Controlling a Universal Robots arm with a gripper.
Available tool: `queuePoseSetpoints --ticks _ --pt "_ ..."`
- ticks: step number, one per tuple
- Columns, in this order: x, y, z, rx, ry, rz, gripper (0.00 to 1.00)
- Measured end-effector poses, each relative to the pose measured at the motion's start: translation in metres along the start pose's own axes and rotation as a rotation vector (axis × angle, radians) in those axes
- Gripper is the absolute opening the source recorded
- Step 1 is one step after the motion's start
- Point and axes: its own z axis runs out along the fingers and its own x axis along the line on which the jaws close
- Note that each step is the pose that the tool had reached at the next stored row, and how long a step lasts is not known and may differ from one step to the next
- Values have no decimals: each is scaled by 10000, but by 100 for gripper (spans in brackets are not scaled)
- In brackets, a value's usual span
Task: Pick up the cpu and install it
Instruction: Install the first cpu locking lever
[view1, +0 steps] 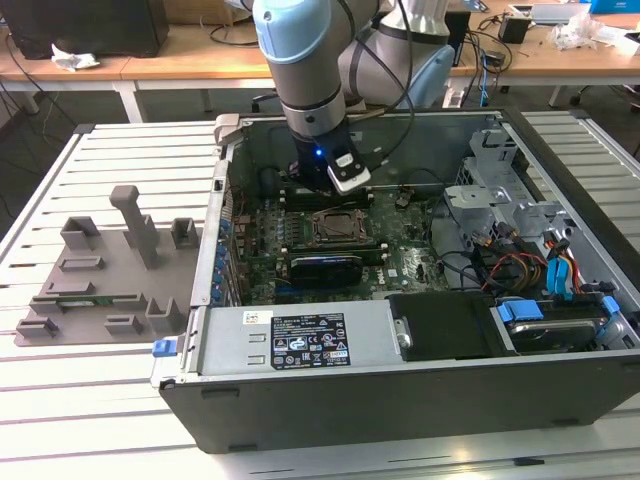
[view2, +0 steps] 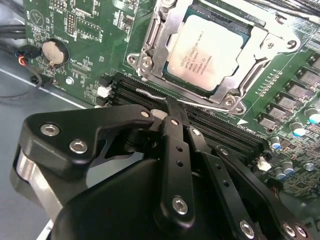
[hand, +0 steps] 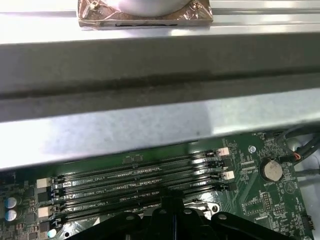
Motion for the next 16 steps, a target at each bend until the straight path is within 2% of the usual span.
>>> queuePoseSetpoints --ticks 11,16 --pt "14 -19 78 103 -136 554 11" --pt "17 -22 93 88 -147 631 11"
